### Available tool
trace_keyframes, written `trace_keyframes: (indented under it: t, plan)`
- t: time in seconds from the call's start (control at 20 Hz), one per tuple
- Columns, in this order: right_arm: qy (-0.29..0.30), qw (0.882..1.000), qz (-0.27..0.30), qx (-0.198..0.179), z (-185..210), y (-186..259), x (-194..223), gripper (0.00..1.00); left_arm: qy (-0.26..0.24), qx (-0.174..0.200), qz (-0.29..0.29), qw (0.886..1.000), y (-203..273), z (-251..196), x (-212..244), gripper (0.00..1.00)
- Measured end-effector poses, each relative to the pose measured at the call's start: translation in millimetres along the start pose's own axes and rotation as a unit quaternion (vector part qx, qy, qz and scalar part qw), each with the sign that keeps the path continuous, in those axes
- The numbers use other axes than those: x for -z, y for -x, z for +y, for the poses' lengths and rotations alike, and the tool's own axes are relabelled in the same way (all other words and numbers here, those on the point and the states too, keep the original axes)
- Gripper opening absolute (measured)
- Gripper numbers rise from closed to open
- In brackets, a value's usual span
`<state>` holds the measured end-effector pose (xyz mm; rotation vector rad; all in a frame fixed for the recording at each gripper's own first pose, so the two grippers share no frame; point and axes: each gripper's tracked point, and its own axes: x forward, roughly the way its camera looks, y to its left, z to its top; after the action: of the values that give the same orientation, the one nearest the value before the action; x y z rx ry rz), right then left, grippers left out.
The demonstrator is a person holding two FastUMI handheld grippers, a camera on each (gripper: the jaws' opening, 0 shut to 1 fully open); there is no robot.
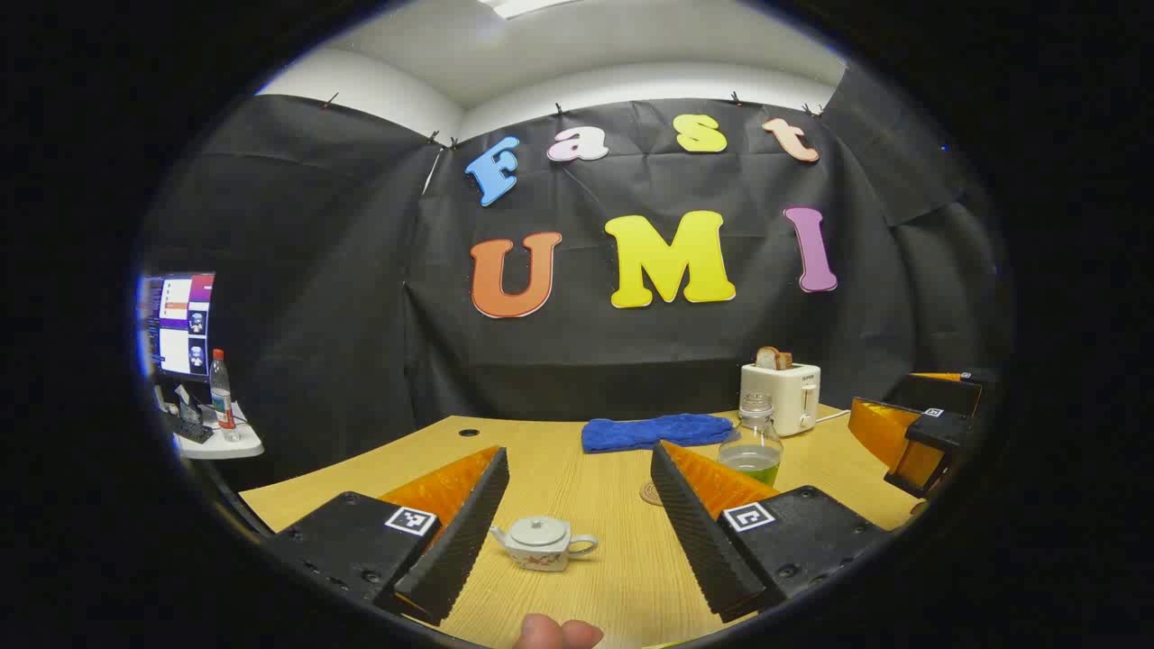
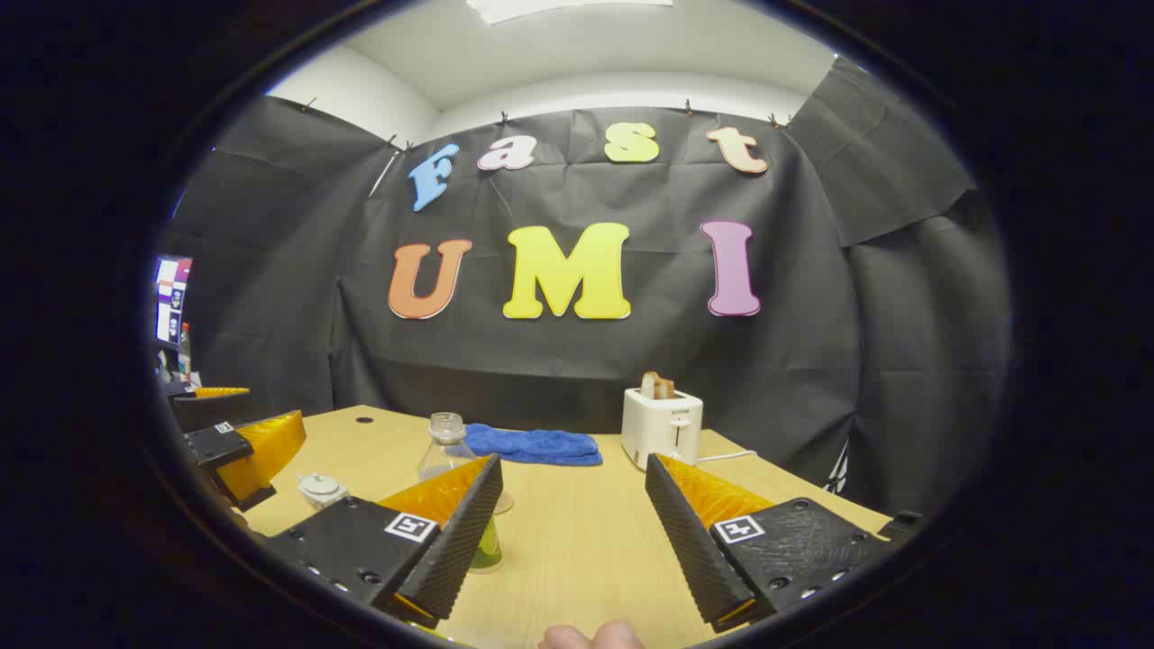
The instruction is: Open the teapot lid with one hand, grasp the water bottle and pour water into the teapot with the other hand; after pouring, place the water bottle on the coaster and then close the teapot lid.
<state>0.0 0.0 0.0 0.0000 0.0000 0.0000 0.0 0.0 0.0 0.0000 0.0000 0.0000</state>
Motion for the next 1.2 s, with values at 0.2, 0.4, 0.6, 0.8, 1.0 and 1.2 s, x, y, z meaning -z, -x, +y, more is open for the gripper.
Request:
trace_keyframes:
  t: [0.2, 0.4, 0.6, 0.8, 1.0, 1.2]
  plan:
    - [0.005, 1.0, 0.0, -0.002, 2.2, 2.7, -2.7, 0.97, 0.002, 0.007, -0.002, 1.0, 0.3, -2.2, -0.3, 0.99]
    - [0.006, 1.0, -0.009, -0.001, 1.8, 6.3, -7.1, 0.97, 0.003, 0.01, -0.003, 1.0, 1.9, -4.6, -2.2, 0.99]
    - [0.002, 1.0, -0.004, -0.003, 3.2, 7.5, -5.5, 0.97, 0.004, 0.012, -0.004, 1.0, 2.4, -4.6, -3.0, 0.99]
    - [0.003, 1.0, -0.002, -0.003, 3.4, 6.9, -2.7, 0.95, 0.004, 0.009, 0.001, 1.0, 0.8, -3.8, 1.4, 0.99]
    - [0.0, 1.0, 0.008, -0.008, 4.3, 2.4, 5.6, 0.97, 0.006, 0.011, 0.007, 1.0, -2.8, -2.4, 8.3, 0.99]
    - [-0.006, 1.0, 0.015, -0.024, 10.3, -0.4, 17.9, 0.98, 0.012, 0.011, 0.023, 1.0, -5.3, 4.1, 21.6, 0.99]
